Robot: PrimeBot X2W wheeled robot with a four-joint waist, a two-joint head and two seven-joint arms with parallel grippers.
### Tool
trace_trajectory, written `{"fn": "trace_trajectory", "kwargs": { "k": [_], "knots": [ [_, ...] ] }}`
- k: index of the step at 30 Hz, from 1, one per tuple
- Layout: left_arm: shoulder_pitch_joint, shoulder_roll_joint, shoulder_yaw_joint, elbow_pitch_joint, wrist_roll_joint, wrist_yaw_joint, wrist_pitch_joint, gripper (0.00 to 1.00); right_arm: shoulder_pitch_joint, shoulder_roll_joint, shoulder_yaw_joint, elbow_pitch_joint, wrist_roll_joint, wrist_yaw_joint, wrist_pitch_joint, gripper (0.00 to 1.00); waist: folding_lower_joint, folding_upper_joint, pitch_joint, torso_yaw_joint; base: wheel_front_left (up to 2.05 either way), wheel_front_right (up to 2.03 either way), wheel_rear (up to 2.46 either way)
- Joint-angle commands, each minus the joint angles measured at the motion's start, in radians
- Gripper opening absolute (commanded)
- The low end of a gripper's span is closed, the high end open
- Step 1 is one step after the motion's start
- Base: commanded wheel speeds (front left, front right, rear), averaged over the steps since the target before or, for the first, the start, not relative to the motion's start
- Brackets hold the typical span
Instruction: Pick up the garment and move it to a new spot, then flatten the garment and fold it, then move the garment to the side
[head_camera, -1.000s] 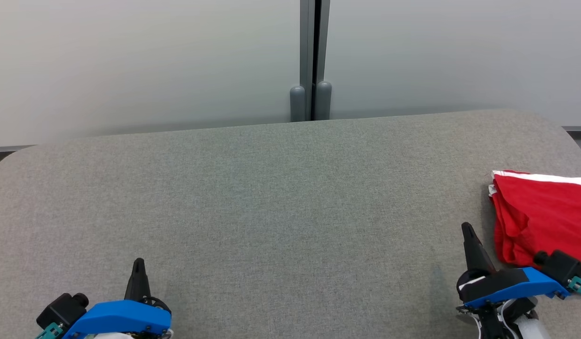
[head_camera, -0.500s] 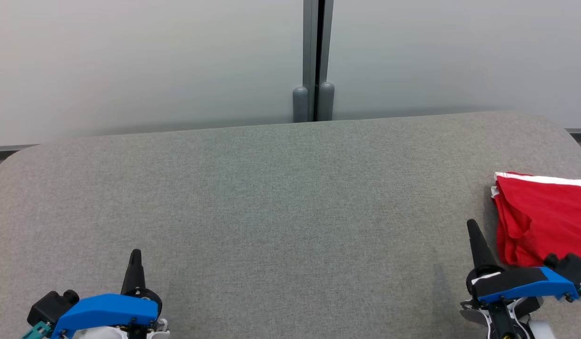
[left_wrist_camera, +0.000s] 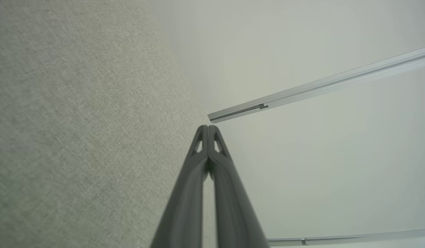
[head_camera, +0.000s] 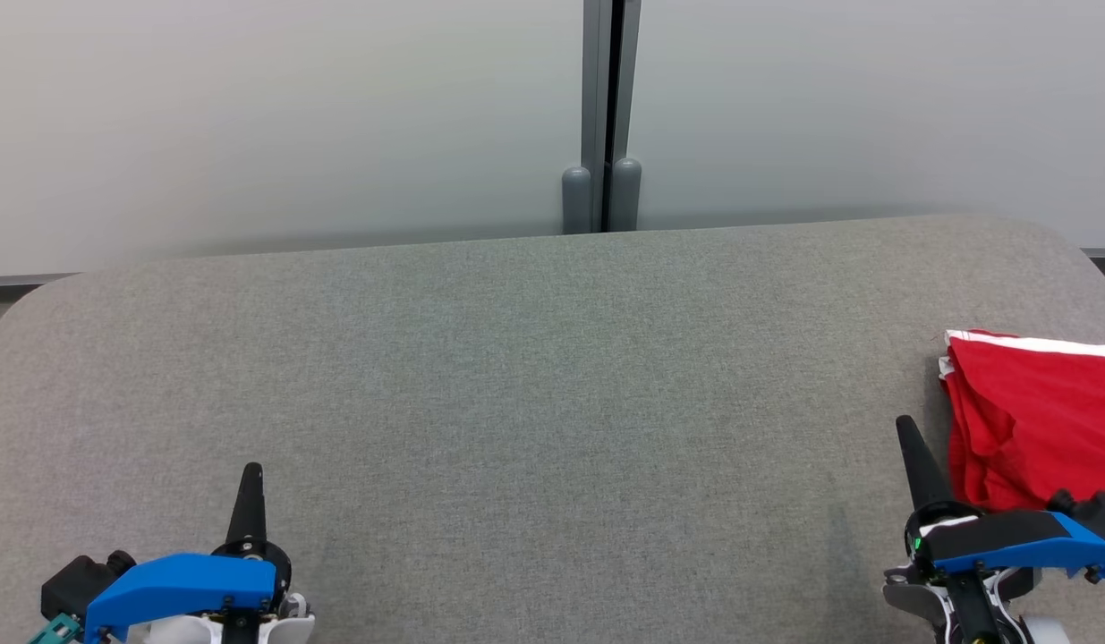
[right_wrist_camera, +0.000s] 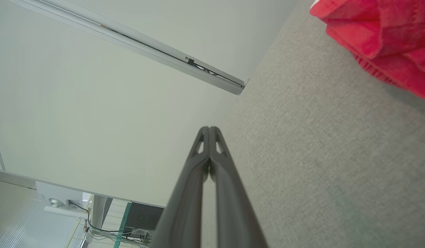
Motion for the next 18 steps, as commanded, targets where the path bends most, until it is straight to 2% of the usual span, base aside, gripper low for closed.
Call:
{"fn": "trace_trajectory", "kwargs": {
  "k": [1,18],
  "knots": [
    [-0.025,0.0,0.006,-0.015,-0.026,-0.009,0.007,0.0,0.009,-0.006,-0.005,-0.016,0.031,0.0,0.008,0.0,0.0,-0.0001,0.0,0.001,0.0,0.0,0.0],
    [-0.032,0.0,0.033,-0.032,-0.172,-0.034,0.047,0.0,0.025,-0.007,-0.02,-0.049,0.188,0.0,0.047,0.0,0.0,-0.0001,-0.003,0.01,0.0,0.0,0.0]
  ]
}}
